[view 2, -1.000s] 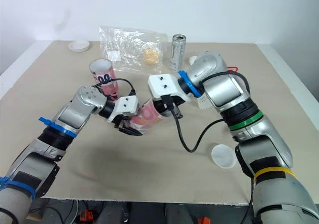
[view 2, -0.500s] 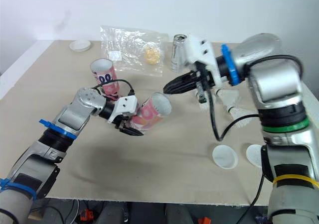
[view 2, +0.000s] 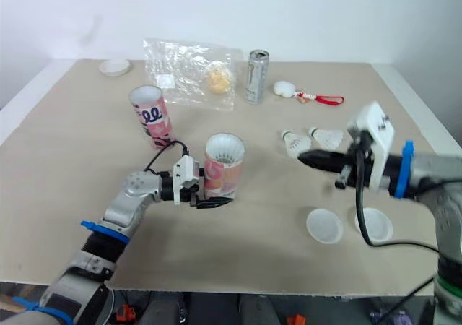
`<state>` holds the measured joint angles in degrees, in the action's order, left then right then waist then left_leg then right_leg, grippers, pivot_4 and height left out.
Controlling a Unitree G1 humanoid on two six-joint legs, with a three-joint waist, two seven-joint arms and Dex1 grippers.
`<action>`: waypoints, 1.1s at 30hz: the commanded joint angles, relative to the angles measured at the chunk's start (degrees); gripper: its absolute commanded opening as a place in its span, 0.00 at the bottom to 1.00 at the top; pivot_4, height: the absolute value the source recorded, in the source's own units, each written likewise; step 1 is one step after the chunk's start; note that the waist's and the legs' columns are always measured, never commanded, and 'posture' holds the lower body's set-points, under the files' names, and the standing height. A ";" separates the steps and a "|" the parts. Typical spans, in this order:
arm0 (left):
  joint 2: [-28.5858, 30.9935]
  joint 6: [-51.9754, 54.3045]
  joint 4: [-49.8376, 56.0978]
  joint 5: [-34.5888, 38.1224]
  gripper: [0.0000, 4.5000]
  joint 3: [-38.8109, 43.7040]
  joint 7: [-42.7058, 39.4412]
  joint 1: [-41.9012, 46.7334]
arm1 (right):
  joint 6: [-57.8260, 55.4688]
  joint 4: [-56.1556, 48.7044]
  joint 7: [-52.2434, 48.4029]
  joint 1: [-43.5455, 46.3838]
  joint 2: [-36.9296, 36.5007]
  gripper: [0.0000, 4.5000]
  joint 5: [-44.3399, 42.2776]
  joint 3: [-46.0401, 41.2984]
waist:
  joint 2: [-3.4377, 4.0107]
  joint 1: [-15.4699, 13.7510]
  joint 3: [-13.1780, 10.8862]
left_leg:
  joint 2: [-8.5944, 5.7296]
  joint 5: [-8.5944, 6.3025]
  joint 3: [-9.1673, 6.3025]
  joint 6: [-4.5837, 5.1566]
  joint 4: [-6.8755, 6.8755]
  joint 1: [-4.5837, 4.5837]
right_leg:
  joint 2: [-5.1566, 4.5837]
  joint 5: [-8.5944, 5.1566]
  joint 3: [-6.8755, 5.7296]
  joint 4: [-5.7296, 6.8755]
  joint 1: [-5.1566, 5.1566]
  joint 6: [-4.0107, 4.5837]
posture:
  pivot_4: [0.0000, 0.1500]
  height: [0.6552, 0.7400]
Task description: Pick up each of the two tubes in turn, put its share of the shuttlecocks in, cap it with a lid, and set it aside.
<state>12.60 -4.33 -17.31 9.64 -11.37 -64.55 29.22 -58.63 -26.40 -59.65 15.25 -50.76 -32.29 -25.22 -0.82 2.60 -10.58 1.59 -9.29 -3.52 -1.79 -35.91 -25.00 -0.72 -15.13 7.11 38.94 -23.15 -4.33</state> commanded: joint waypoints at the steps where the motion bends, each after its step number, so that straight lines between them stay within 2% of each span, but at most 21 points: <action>1: -2.32 -6.18 0.26 0.04 0.72 -0.23 3.23 -2.65 | 2.78 -4.80 2.27 -8.38 -0.06 0.01 0.26 -3.42 | 0.01 -0.04 0.00 | -0.02 0.00 0.01 0.00 -0.05 -0.03 | -0.02 0.03 0.03 -0.01 0.01 -0.05 | 1.00 1.00; 5: -3.34 -9.39 -1.75 -1.51 0.72 -1.69 4.47 -4.39 | 6.66 -5.00 1.85 -14.63 -2.07 0.01 1.70 -2.85 | 0.01 0.08 -0.01 | -0.02 0.00 0.19 0.00 -0.29 -0.03 | -0.03 0.16 0.17 -0.02 0.00 -0.17 | 1.00 1.00; 7: -3.32 -10.78 -2.97 -2.48 0.72 -2.59 4.97 -4.41 | 9.19 -3.82 1.28 -17.00 -3.46 0.01 2.80 -2.41 | 0.01 0.12 -0.01 | -0.02 0.01 0.20 0.01 -0.35 -0.03 | -0.03 0.08 0.18 -0.04 0.02 0.04 | 1.00 1.00; 10: -3.16 -11.82 -4.41 -3.73 0.72 -3.67 5.50 -4.13 | 12.81 -0.97 -0.05 -20.06 -6.30 0.21 5.25 -1.87 | 0.00 0.12 -0.01 | -0.01 0.03 0.24 0.03 -0.42 -0.02 | -0.03 0.13 0.20 -0.05 0.02 0.06 | 1.00 1.00; 17: -2.44 -9.99 -4.17 -3.18 0.72 -5.69 3.83 -4.90 | 18.93 6.05 -3.56 -22.00 -11.57 0.93 8.75 1.39 | 0.02 0.10 0.02 | -0.01 0.04 0.28 0.05 -0.43 -0.01 | -0.04 0.13 0.24 -0.18 0.07 0.05 | 1.00 1.00; 18: -2.42 -8.96 -3.82 -2.43 0.72 -5.94 3.02 -5.27 | 19.30 7.19 -3.97 -21.06 -12.16 0.98 8.93 2.58 | 0.03 0.11 0.02 | -0.01 0.04 0.28 0.05 -0.43 -0.02 | -0.04 0.13 0.24 -0.18 0.07 0.05 | 1.00 1.00; 26: -1.29 -5.28 -2.77 -1.76 0.72 -6.74 0.87 -6.11 | 22.81 12.45 -5.94 -14.38 -14.26 0.98 10.35 9.87 | 0.11 0.13 0.07 | 0.00 0.03 0.28 0.04 -0.36 -0.02 | -0.03 0.11 0.23 -0.28 0.09 0.05 | 1.00 1.00; 33: -0.72 -4.42 -2.46 -1.83 0.72 -6.70 0.88 -5.72 | 25.31 15.41 -6.55 -12.05 -14.46 0.98 12.60 14.49 | 0.15 0.12 0.09 | 0.00 0.02 0.27 0.03 -0.23 -0.03 | -0.03 0.13 0.23 -0.58 0.17 0.01 | 1.00 1.00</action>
<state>10.92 -10.20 -18.57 8.92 -16.56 -62.91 24.62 -34.45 -10.99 -65.97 2.06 -63.85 -20.33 -10.59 -0.68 2.72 -10.49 1.60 -9.26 -3.24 -1.75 -36.11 -25.04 -0.76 -14.98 7.34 38.31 -22.97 -4.34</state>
